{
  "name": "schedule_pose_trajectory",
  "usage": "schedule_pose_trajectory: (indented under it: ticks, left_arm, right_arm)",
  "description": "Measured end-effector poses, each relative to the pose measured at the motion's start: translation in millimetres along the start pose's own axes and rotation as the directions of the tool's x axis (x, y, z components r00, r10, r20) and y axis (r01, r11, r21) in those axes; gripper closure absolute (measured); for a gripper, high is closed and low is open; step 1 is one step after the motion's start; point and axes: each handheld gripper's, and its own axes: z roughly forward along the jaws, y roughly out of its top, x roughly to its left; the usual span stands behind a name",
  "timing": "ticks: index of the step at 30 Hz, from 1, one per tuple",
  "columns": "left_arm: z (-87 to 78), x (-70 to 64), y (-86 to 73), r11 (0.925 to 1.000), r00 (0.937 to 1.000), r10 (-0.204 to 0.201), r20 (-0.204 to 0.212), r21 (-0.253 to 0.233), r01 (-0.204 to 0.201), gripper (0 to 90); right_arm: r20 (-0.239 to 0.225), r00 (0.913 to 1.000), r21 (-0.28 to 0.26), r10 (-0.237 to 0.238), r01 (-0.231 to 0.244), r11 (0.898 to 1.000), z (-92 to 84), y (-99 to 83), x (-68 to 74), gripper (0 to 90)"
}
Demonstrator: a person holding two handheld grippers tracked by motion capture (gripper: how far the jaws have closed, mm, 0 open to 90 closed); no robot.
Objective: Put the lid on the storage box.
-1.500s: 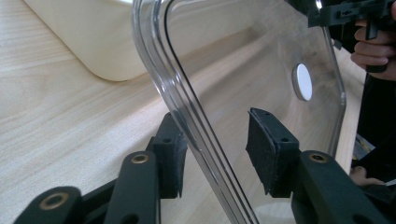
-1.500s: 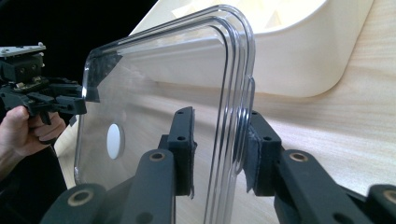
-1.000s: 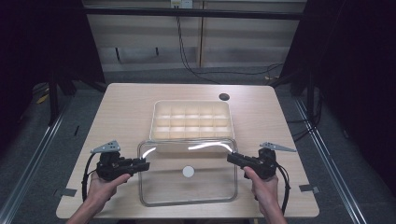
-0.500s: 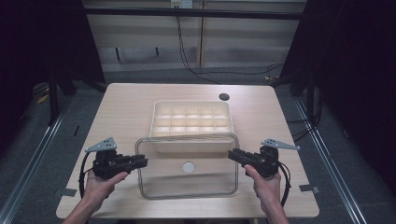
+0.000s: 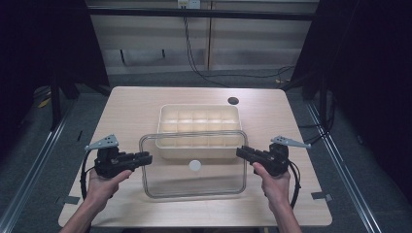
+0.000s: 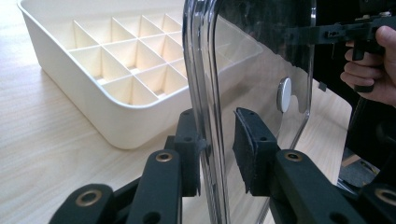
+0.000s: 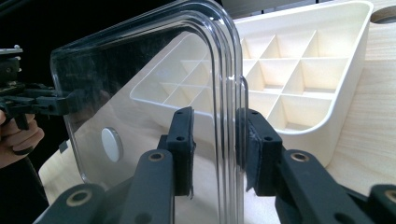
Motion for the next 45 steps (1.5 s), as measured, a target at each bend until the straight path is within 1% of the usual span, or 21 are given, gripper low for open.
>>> schedule_pose_trajectory:
  ticks: [1,3,8,12,14,16,20,22,25,26,27,30,33,35,37,38,39,40,43,44,45]
  left_arm:
    - [0.0,-0.8,3.5,1.0000,0.9999,0.009,-0.005,-0.004,-0.009,71.6]
    - [-0.5,-0.8,7.9,0.9999,0.9999,0.013,-0.002,-0.006,-0.013,71.5]
    - [0.7,-2.1,16.6,0.9998,0.9999,0.009,-0.006,-0.016,-0.009,71.6]
    - [1.6,-2.3,24.5,0.9995,0.9998,0.020,-0.003,-0.024,-0.020,71.5]
    - [2.8,-0.9,29.5,0.9992,0.9996,0.029,-0.002,-0.026,-0.029,71.6]
    - [4.6,-0.8,32.2,0.9990,0.9990,0.040,-0.017,-0.016,-0.041,71.3]
    - [5.6,0.8,36.4,0.9990,0.9995,0.030,-0.011,-0.033,-0.030,71.2]
    - [6.2,0.4,40.2,0.9988,0.9993,0.036,-0.015,-0.034,-0.036,71.1]
    - [5.8,0.9,49.2,0.9977,0.9979,0.053,-0.038,-0.040,-0.054,70.3]
    - [5.8,0.9,49.2,0.9977,0.9979,0.053,-0.038,-0.040,-0.054,69.8]
    - [6.6,2.3,52.2,0.9976,0.9972,0.051,-0.055,-0.045,-0.053,69.6]
    - [8.2,4.7,53.4,0.9978,0.9973,0.046,-0.057,-0.046,-0.049,69.6]
    - [9.3,8.9,56.8,0.9977,0.9975,0.044,-0.055,-0.049,-0.047,69.7]
    - [9.5,9.5,58.5,0.9977,0.9977,0.039,-0.056,-0.053,-0.042,69.9]
    - [9.7,10.5,62.5,0.9976,0.9978,0.038,-0.055,-0.056,-0.041,69.8]
    - [9.6,9.5,66.5,0.9972,0.9975,0.040,-0.058,-0.061,-0.043,69.9]
    - [9.6,9.5,66.5,0.9972,0.9975,0.040,-0.058,-0.061,-0.043,69.9]
    - [10.1,9.5,70.2,0.9967,0.9978,0.042,-0.052,-0.067,-0.046,69.8]
    - [12.3,11.6,74.5,0.9966,0.9973,0.045,-0.057,-0.066,-0.049,69.9]
    - [13.2,12.8,76.4,0.9966,0.9973,0.042,-0.059,-0.068,-0.046,69.9]
    - [14.7,16.2,78.9,0.9958,0.9984,0.021,-0.053,-0.088,-0.025,69.9]
  right_arm:
    - [0.000,1.0000,-0.003,0.000,0.000,1.000,0.3,0.3,-0.6,67.5]
    - [-0.003,1.0000,-0.008,0.008,-0.008,1.000,-0.1,1.9,-0.9,67.4]
    - [0.001,1.0000,-0.020,0.005,-0.005,1.000,-2.8,8.9,-0.1,67.3]
    - [0.004,0.9999,-0.032,0.011,-0.010,0.999,-3.8,18.3,-2.1,67.0]
    - [0.010,0.9999,-0.027,0.010,-0.010,1.000,-1.7,21.3,-3.3,65.8]
    - [0.030,0.9996,-0.016,0.003,-0.002,1.000,0.8,22.8,-3.7,65.2]
    - [0.031,0.9994,-0.016,0.014,-0.013,1.000,0.9,26.5,-4.4,65.2]
    - [0.034,0.9993,-0.019,0.012,-0.011,1.000,0.9,30.5,-4.9,65.2]
    - [0.032,0.9994,-0.033,0.009,-0.008,0.999,1.6,38.3,-4.7,65.2]
    - [0.032,0.9994,-0.033,0.009,-0.008,0.999,1.6,38.3,-4.7,65.2]
    - [0.033,0.9994,-0.041,0.003,-0.002,0.999,4.0,42.9,-4.6,65.2]
    - [0.033,0.9994,-0.046,0.001,0.001,0.999,6.3,45.7,-6.0,65.2]
    - [0.022,0.9996,-0.063,0.016,-0.015,0.998,11.2,49.2,-10.6,65.5]
    - [0.021,0.9996,-0.065,0.016,-0.015,0.998,11.9,50.4,-11.0,65.5]
    - [0.023,0.9997,-0.070,0.011,-0.009,0.998,12.7,55.2,-10.9,65.5]
    - [0.023,0.9997,-0.081,0.009,-0.007,0.997,12.6,61.4,-11.0,65.5]
    - [0.023,0.9997,-0.081,0.009,-0.007,0.997,12.6,61.4,-11.0,65.5]
    - [0.022,0.9997,-0.086,0.011,-0.010,0.996,12.5,66.7,-11.6,65.5]
    - [0.020,0.9997,-0.088,0.013,-0.011,0.996,13.0,71.7,-13.7,65.5]
    - [0.021,0.9997,-0.089,0.014,-0.012,0.996,13.7,73.8,-14.4,65.5]
    - [0.024,0.9996,-0.090,0.015,-0.013,0.996,15.7,76.7,-15.9,65.5]
